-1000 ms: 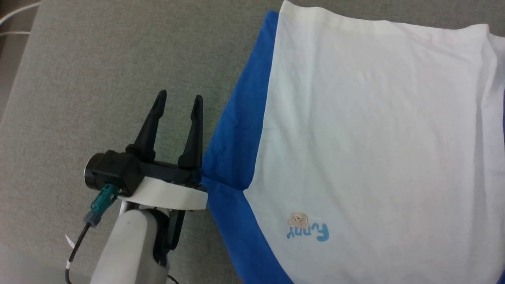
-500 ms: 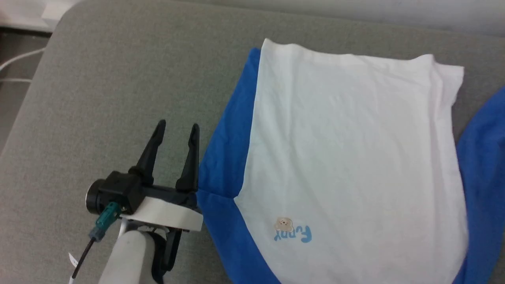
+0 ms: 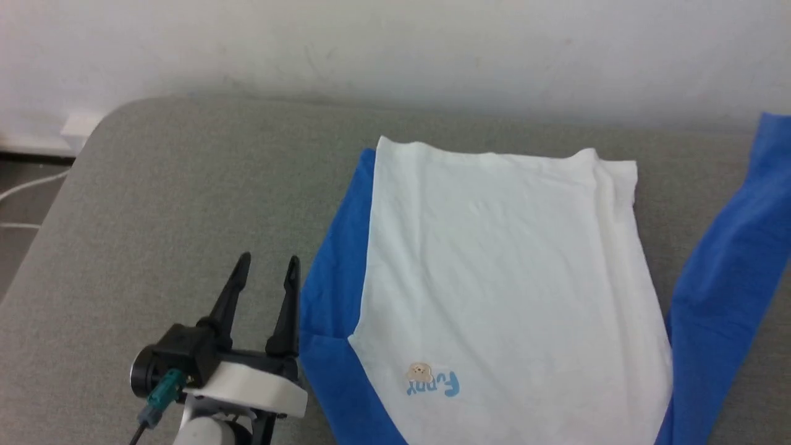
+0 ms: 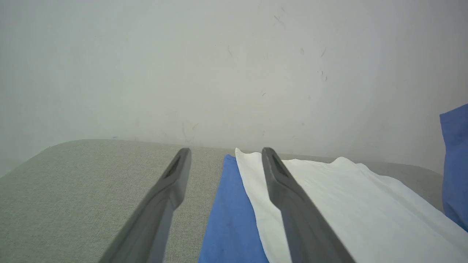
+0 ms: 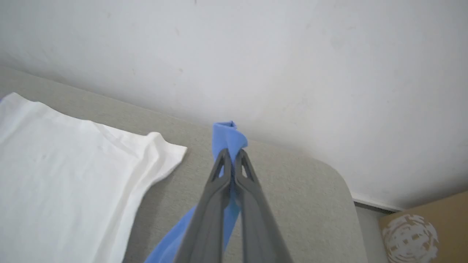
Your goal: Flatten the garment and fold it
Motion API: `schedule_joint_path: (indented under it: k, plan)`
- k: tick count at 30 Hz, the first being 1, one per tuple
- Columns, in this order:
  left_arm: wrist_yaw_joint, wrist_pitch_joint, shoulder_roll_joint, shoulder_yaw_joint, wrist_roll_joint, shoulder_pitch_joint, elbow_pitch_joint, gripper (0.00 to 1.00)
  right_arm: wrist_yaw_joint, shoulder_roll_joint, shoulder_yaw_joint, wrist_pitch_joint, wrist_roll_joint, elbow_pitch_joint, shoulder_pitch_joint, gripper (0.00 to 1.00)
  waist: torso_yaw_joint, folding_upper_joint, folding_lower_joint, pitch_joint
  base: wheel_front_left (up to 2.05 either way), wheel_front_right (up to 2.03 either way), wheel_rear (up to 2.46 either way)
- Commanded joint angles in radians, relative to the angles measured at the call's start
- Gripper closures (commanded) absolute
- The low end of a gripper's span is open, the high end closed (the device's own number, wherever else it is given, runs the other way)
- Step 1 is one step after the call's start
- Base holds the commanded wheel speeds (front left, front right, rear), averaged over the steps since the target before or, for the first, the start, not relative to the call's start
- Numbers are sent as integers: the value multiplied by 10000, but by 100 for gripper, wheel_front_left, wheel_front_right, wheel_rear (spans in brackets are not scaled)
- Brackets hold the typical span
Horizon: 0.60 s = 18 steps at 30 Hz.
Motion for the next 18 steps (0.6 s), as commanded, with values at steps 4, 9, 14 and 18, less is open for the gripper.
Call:
schedule_joint_path:
  k: [4,9,14,18]
  plan:
    - [10,-47,-60,12,36,332,-78,0,-21,645,219,1194,333,-2507,1081,100,-201,0,2,-764,0,0,0]
    - [-26,-47,-73,-112,36,408,-108,0,-21,1630,870,2420,312,-4937,1865,100,79,0,2,-831,0,0,0]
    - [-35,-47,-97,-217,26,377,-120,0,-21,2706,1837,2825,170,-5177,1785,100,537,0,2,-636,0,0,0]
    - [-21,-47,-141,-296,-5,301,-94,0,-21,3445,2598,2679,-35,-4275,1532,100,1015,0,2,-438,0,0,0]
